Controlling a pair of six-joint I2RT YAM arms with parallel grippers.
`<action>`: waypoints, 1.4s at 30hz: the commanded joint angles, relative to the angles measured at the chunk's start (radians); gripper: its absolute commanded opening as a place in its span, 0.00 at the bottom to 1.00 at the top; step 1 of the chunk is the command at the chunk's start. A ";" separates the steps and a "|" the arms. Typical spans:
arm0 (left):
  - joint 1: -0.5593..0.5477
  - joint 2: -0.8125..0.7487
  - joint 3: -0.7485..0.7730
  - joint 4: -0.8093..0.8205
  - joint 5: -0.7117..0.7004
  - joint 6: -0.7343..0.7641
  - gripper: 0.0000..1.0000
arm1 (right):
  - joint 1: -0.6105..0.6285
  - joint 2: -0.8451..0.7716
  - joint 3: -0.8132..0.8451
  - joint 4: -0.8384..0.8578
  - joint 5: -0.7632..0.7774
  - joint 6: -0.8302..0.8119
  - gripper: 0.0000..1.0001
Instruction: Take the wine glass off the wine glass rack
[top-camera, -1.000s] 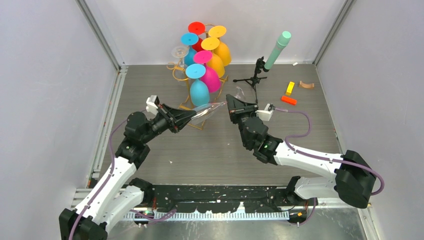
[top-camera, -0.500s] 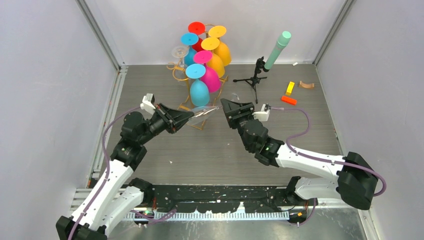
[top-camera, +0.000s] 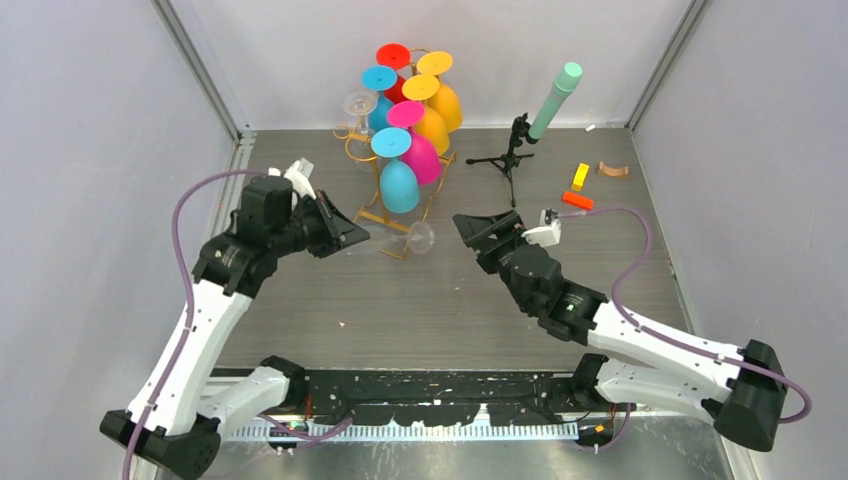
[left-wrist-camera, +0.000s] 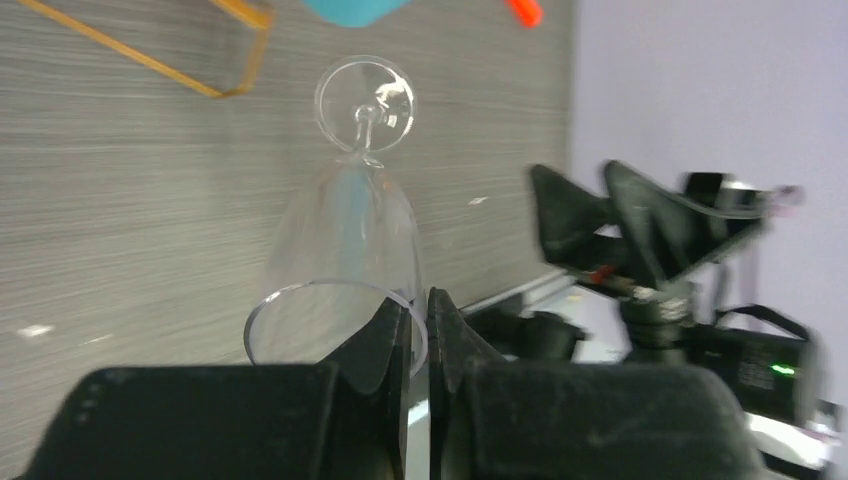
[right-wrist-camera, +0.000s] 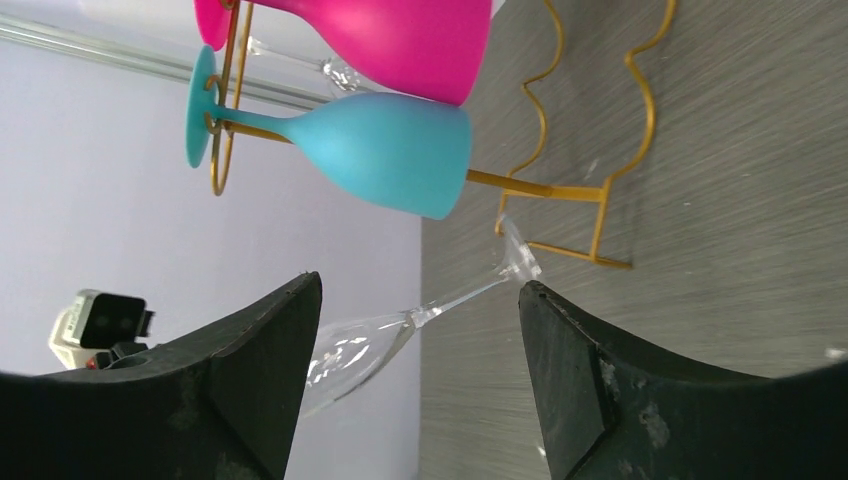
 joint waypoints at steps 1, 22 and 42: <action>-0.002 0.087 0.190 -0.422 -0.234 0.370 0.00 | 0.005 -0.106 0.005 -0.228 0.087 -0.109 0.78; 0.298 0.716 0.633 -0.538 -0.452 0.702 0.00 | 0.004 -0.224 0.020 -0.341 0.280 -0.350 0.77; 0.368 1.021 0.992 -0.571 -0.377 0.698 0.20 | 0.002 -0.227 0.031 -0.342 0.322 -0.442 0.77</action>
